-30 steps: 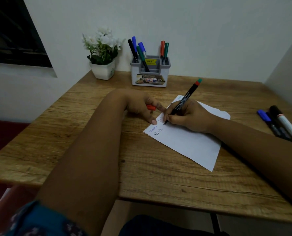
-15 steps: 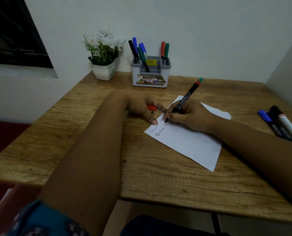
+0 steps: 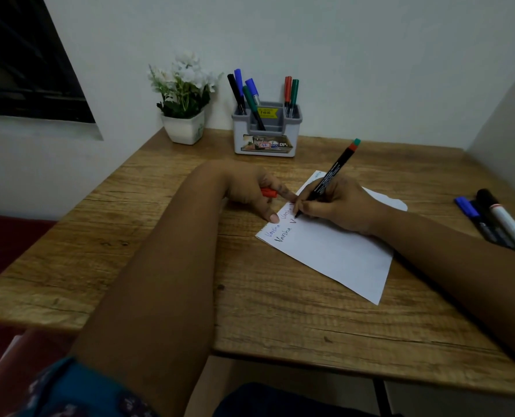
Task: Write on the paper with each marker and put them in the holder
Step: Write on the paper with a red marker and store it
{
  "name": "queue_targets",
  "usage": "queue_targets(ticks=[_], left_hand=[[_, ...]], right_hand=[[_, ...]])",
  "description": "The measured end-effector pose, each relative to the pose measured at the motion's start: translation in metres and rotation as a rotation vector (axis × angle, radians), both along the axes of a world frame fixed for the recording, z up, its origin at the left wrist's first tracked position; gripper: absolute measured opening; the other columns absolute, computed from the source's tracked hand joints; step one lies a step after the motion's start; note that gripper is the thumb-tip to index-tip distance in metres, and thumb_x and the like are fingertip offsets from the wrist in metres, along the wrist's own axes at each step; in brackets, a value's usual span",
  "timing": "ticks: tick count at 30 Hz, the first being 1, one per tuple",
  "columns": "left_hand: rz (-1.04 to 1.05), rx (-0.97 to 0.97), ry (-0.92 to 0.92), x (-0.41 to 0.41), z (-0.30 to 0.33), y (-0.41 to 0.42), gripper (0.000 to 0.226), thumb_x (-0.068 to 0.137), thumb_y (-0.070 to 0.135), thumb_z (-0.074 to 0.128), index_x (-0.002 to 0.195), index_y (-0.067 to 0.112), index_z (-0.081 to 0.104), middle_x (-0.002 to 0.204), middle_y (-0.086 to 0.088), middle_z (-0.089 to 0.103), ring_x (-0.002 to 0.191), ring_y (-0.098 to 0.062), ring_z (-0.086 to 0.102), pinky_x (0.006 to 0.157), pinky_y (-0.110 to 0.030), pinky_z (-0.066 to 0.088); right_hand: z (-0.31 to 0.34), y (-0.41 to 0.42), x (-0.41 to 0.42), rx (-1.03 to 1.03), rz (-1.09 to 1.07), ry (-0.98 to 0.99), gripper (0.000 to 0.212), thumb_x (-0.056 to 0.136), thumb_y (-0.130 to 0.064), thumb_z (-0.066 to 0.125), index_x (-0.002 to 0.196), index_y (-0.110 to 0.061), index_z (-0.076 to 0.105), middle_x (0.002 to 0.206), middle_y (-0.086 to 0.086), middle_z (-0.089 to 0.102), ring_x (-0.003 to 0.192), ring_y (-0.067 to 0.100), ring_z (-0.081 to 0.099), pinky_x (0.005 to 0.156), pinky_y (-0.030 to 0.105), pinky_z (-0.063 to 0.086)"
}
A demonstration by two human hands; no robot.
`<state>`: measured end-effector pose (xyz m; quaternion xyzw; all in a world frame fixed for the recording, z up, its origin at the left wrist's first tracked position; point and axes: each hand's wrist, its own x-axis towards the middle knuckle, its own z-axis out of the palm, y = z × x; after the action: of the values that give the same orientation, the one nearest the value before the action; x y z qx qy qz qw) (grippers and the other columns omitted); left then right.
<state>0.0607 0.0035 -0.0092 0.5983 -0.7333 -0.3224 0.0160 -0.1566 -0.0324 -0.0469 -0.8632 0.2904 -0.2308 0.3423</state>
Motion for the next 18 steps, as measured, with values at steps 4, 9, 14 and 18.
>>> queue_targets(ticks=[4, 9, 14, 18], left_hand=[[-0.001, -0.001, -0.007, 0.0004, 0.0003, -0.0001, 0.061, 0.074, 0.042, 0.078, 0.128, 0.054, 0.052, 0.106, 0.026, 0.047, 0.105, -0.006, 0.044, 0.074, -0.029, 0.036], [-0.01, -0.001, 0.008, -0.0001, 0.0007, 0.0008, 0.062, 0.076, 0.038, 0.078, 0.13, 0.051, 0.051, 0.106, 0.029, 0.036, 0.104, 0.0, 0.041, 0.073, -0.027, 0.035], [-0.008, 0.008, -0.008, 0.0006, -0.0011, -0.001, 0.062, 0.074, 0.041, 0.078, 0.128, 0.053, 0.051, 0.115, 0.02, 0.036, 0.116, -0.019, 0.043, 0.086, -0.036, 0.036], [-0.021, 0.011, -0.01, 0.0011, -0.0008, -0.0024, 0.064, 0.074, 0.042, 0.078, 0.13, 0.054, 0.049, 0.116, 0.02, 0.034, 0.121, -0.029, 0.042, 0.099, -0.044, 0.038]], right_hand=[[0.0006, -0.0006, -0.0003, 0.041, -0.009, -0.007, 0.009, 0.085, -0.007, 0.071, 0.085, -0.014, 0.078, 0.085, 0.007, 0.075, 0.086, 0.023, 0.069, 0.082, 0.043, 0.053], [0.0009, 0.0003, 0.0005, 0.035, -0.028, -0.016, 0.012, 0.084, -0.007, 0.071, 0.082, -0.017, 0.077, 0.086, 0.01, 0.075, 0.09, 0.031, 0.068, 0.088, 0.052, 0.053], [-0.0009, -0.0024, -0.0001, 0.053, -0.051, -0.021, 0.008, 0.086, -0.012, 0.072, 0.085, -0.017, 0.078, 0.079, -0.006, 0.074, 0.079, 0.007, 0.066, 0.076, 0.029, 0.05], [-0.001, -0.0034, -0.0005, 0.024, -0.039, -0.008, 0.007, 0.084, -0.009, 0.072, 0.085, -0.013, 0.078, 0.086, 0.002, 0.075, 0.089, 0.018, 0.068, 0.084, 0.034, 0.053]])
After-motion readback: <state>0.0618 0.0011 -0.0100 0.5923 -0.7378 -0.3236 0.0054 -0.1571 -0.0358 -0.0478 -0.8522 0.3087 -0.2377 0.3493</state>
